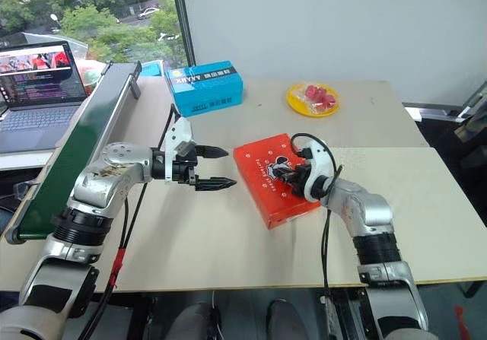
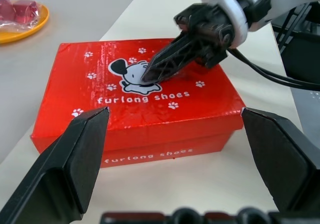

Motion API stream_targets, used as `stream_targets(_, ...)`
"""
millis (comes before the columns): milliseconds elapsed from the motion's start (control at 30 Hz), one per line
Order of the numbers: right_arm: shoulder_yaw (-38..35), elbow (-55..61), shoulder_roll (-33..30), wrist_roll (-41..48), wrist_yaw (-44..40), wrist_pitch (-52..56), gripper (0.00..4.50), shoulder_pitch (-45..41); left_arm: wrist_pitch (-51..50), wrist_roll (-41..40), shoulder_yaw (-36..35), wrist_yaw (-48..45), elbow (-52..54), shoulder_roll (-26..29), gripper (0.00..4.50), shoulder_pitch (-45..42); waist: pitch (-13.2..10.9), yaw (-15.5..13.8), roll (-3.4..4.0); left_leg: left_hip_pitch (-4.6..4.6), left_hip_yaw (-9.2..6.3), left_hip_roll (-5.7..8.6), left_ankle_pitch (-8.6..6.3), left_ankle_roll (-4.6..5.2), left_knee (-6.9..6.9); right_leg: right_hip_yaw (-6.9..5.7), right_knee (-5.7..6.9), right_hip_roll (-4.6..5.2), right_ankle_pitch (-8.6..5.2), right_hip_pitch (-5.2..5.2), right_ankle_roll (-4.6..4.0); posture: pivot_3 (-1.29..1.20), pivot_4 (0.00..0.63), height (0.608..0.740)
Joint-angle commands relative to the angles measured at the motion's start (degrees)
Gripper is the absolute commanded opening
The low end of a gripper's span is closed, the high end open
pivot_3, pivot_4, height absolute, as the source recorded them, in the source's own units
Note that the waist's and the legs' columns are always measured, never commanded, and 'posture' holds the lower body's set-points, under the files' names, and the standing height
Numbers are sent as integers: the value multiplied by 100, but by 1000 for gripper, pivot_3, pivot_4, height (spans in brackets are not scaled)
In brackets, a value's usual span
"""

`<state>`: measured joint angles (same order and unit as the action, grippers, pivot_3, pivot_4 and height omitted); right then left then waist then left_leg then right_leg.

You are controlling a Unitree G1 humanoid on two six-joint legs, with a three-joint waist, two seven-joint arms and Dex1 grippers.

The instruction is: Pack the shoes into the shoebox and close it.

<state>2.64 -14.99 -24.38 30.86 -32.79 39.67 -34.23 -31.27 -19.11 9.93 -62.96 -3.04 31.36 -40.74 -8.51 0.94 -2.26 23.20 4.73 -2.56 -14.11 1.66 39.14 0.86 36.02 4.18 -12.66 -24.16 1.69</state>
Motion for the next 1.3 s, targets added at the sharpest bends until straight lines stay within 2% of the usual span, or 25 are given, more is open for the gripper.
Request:
stream_targets(33, 26, -299, 45, -278, -331, -306, 55, 227, 21, -19, -149, 164, 318, 31, 4500, 78, 6, 4, -9, -9, -2, -1, 0, 0, 0, 1, 2, 0, 0, 7, 0, 0, 150, 740)
stream_targets(267, -648, 1161, -281, -423, 81, -439, 55, 876, -18, -100, -215, 528, 507, -117, 4500, 373, 6, -99, -8, 15, -22, 0, 0, -1, -11, -7, 3, 3, -2, -15, -3, 0, 150, 740)
stream_targets(300, -840, 1601, -524, -423, 101, -372, 55, 1042, 25, -88, -190, 531, 447, -142, 4500, 417, 4, -120, -5, 21, -21, 3, 0, -1, -10, -7, 2, 7, -2, -20, -2, 0, 150, 740)
stream_targets(333, -1048, 2040, -782, -351, 64, -254, 588, 1214, 95, -55, -155, 540, 352, -183, 4500, 428, 1, -145, 0, 28, -19, 6, 0, -1, -5, -7, 1, 12, 0, -22, 0, 0, 150, 740)
stream_targets(367, -1190, 2423, -1008, -301, -11, -220, 733, 1384, 155, -23, -129, 544, 261, -218, 4500, 421, -2, -167, 5, 31, -20, 7, 0, 1, -4, -7, 1, 18, -1, -23, 2, 0, 150, 740)
stream_targets(467, -1402, 3133, -1571, -350, -170, -133, 1713, 1915, 434, 87, -101, 575, -32, -337, 4500, 337, -5, -175, 10, 34, -12, 17, -2, 5, 0, -8, -3, 18, -2, -24, 7, 0, 150, 740)
stream_targets(600, -1772, 3333, -1997, -642, -112, -272, 3171, 2626, 775, 215, -132, 613, -348, -446, 4500, 309, -2, -138, 5, 21, -8, 14, -2, 5, -2, -10, -4, 8, -4, -12, 5, 0, 150, 740)
stream_targets(733, -2405, 3111, -2030, -1140, 237, -771, 4453, 3333, 1200, 314, -230, 820, -488, -551, 4500, 542, -2, -144, 5, 21, -2, 19, -2, 5, -5, -6, -4, 13, -6, -13, 5, 0, 150, 740)
stream_targets(833, -2907, 2954, -1654, -1260, 858, -1010, 4453, 3345, 1427, 371, -360, 1099, -431, -638, 4500, 811, -2, -116, 5, 15, -3, 24, -2, 6, -4, 7, -2, 17, -4, -13, 9, 0, 150, 740)
stream_targets(900, -3044, 2880, -1371, -1363, 1217, -1137, 4453, 3365, 1654, 481, -524, 1603, -444, -826, 4500, 1112, -1, -116, 6, 7, -6, 21, -2, 6, -5, 7, -1, 15, -4, -9, 9, 0, 150, 740)
stream_targets(1033, -2644, 2733, -831, -1610, 1528, -1426, 4453, 3355, 2186, 766, -693, 2337, -599, -1099, 4500, 1640, -1, -95, 7, 4, -18, 17, -2, 5, -14, 9, -3, 14, -4, -10, 8, 0, 150, 740)
stream_targets(1067, -2549, 2662, -536, -1617, 1649, -1609, 4453, 3296, 2300, 834, -728, 2593, -588, -1230, 4500, 1744, -1, -97, 7, 4, -19, 17, -2, 5, -14, 10, 0, 15, -4, -11, 8, 0, 150, 740)
stream_targets(1200, -2369, 2354, 96, -1895, 2059, -2134, 4453, 3247, 2189, 736, -1043, 3510, -395, -1853, 4500, 1964, 1, -115, 8, 4, -23, 18, -2, 5, -11, 9, 1, 19, -3, -8, 8, 0, 150, 740)
stream_targets(1300, -2354, 2183, 335, -2070, 2367, -2438, 4453, 3193, 2343, 859, -1120, 3881, -419, -2074, 4500, 2138, 1, -137, 10, 8, -25, 26, -2, 6, -12, 9, -3, 24, -2, -10, 10, 0, 150, 740)
